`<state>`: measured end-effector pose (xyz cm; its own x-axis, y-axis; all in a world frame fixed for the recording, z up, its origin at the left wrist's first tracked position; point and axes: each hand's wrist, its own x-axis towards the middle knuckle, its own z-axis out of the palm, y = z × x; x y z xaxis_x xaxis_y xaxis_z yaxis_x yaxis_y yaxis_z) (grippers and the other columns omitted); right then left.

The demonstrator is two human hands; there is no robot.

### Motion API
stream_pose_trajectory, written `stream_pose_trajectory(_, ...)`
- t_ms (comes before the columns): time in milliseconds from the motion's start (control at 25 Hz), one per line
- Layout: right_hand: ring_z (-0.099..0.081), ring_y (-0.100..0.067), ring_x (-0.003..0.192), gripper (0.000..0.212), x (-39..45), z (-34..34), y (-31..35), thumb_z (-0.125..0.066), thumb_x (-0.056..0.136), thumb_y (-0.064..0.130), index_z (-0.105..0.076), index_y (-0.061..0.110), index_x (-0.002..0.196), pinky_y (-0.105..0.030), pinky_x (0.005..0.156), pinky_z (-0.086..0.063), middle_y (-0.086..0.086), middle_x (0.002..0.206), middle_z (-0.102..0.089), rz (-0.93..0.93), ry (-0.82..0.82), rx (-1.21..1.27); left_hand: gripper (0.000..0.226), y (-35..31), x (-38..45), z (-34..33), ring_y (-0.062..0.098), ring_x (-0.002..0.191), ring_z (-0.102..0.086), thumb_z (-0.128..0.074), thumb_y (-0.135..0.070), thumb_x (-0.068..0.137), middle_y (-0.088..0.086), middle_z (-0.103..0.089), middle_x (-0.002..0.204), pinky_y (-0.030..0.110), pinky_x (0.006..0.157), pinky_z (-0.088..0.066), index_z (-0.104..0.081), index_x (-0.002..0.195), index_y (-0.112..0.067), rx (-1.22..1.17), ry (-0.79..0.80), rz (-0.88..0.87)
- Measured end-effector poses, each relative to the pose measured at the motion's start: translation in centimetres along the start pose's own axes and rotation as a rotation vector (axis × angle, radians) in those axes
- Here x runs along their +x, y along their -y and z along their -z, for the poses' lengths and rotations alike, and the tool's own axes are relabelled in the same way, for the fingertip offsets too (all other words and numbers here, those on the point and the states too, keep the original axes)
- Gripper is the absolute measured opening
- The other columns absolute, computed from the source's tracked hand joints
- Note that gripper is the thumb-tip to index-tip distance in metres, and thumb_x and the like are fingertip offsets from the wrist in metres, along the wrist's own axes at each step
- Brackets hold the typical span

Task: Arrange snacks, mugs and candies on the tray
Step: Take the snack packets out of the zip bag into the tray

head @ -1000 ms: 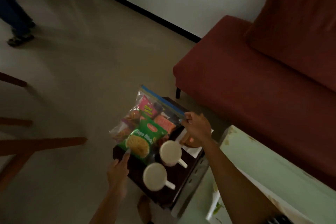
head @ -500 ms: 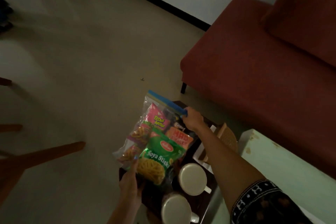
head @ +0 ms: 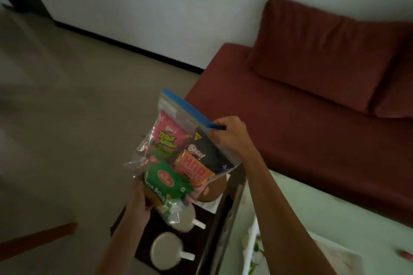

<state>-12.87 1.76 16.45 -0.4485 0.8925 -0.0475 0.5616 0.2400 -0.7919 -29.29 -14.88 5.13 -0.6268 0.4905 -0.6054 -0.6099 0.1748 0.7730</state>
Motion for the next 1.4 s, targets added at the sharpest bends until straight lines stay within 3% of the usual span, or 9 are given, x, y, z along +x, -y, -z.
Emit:
stream_pose_trajectory(120,-0.044,0.001,0.05,0.011,-6.2,6.5,0.4,-0.07,0.078,0.022,-0.075,0.013,0.08,-0.021,0.05,-0.037,0.008,0.055,-0.053,0.056,-0.02,0.077,0.027,-0.4,-7.1,-5.0,0.03,0.1,-0.062,-0.047,-0.022,0.092,0.021,-0.063,0.109,0.035,0.083,-0.048,-0.061,0.103,-0.002,0.206,-0.155,-0.161)
stream_pose_trajectory(280,-0.06,-0.013,0.064,0.015,-13.7,10.1,-2.7,-0.066,0.081,0.022,-0.074,0.009,0.081,-0.027,0.06,-0.045,-0.005,0.069,-0.068,0.073,-0.165,-0.084,0.021,0.3,-18.3,-15.2,0.023,0.072,-0.068,-0.058,-0.02,0.084,0.009,-0.071,0.071,0.033,0.067,-0.054,-0.069,0.082,-0.002,0.356,0.267,-0.396)
stream_pose_trajectory(480,-0.058,-0.018,0.062,0.018,-22.3,12.9,-9.6,-0.058,0.085,0.013,-0.072,0.006,0.075,-0.025,0.057,-0.038,-0.014,0.075,-0.072,-0.009,-0.241,-0.226,0.018,6.9,-25.2,-21.9,0.025,0.061,-0.062,-0.062,-0.016,0.078,0.016,-0.067,0.07,0.032,0.057,-0.055,-0.069,0.075,0.001,0.875,0.333,-0.424)
stream_pose_trajectory(680,-0.07,-0.026,0.079,0.024,-27.8,14.6,-16.7,-0.058,0.088,0.027,-0.068,0.008,0.078,-0.038,0.075,-0.06,-0.018,0.089,-0.071,-0.55,-0.261,0.606,0.013,14.5,-27.2,-22.1,0.034,0.086,-0.065,-0.061,-0.006,0.078,0.024,-0.066,0.095,0.042,0.075,-0.058,-0.061,0.083,0.006,0.93,0.322,-0.213)
stream_pose_trajectory(880,-0.071,-0.025,0.075,0.035,-29.3,13.3,-18.9,-0.07,0.08,0.037,-0.069,0.003,0.084,-0.036,0.072,-0.061,-0.015,0.086,-0.071,-0.71,-0.26,0.691,0.021,17.8,-29.7,-20.9,0.021,0.079,-0.065,-0.063,-0.018,0.083,0.017,-0.07,0.098,0.022,0.061,-0.05,-0.068,0.095,0.0,1.106,0.376,-0.29)
stream_pose_trajectory(1000,-0.072,-0.024,0.074,0.034,-29.7,12.5,-19.2,-0.076,0.075,0.035,-0.069,0.002,0.084,-0.031,0.064,-0.061,-0.014,0.086,-0.073,-0.778,-0.212,0.683,0.02,18.3,-30.2,-19.5,0.028,0.09,-0.067,-0.065,-0.012,0.082,0.015,-0.07,0.092,0.032,0.079,-0.057,-0.067,0.098,0.0,1.067,0.406,-0.245)
stream_pose_trajectory(1120,-0.073,-0.028,0.077,0.016,-30.2,11.9,-19.7,-0.068,0.082,0.017,-0.069,0.001,0.086,-0.032,0.062,-0.061,-0.018,0.089,-0.072,-0.788,-0.175,0.751,0.009,18.2,-30.1,-18.0,0.032,0.093,-0.066,-0.069,-0.007,0.078,0.005,-0.063,0.075,0.027,0.071,-0.056,-0.065,0.087,-0.007,0.988,0.533,-0.13)
stream_pose_trajectory(1240,-0.073,-0.03,0.074,0.011,-30.5,11.7,-20.4,-0.062,0.082,0.006,-0.07,-0.001,0.083,-0.038,0.069,-0.062,-0.02,0.085,-0.073,-0.776,-0.212,0.691,0.023,18.4,-29.2,-17.9,0.025,0.083,-0.066,-0.075,-0.018,0.073,0.011,-0.064,0.085,0.035,0.083,-0.056,-0.053,0.068,-0.014,1.013,0.395,0.019)
stream_pose_trajectory(1400,-0.072,-0.021,0.059,0.014,-30.3,11.5,-20.0,-0.07,0.077,0.012,-0.073,0.005,0.066,-0.029,0.062,-0.061,-0.014,0.067,-0.073,-0.635,-0.254,0.251,0.018,20.5,-30.3,-17.7,0.016,0.07,-0.06,-0.068,-0.021,0.079,0.011,-0.07,0.083,0.022,0.065,-0.048,-0.068,0.079,-0.003,1.143,0.374,-0.348)
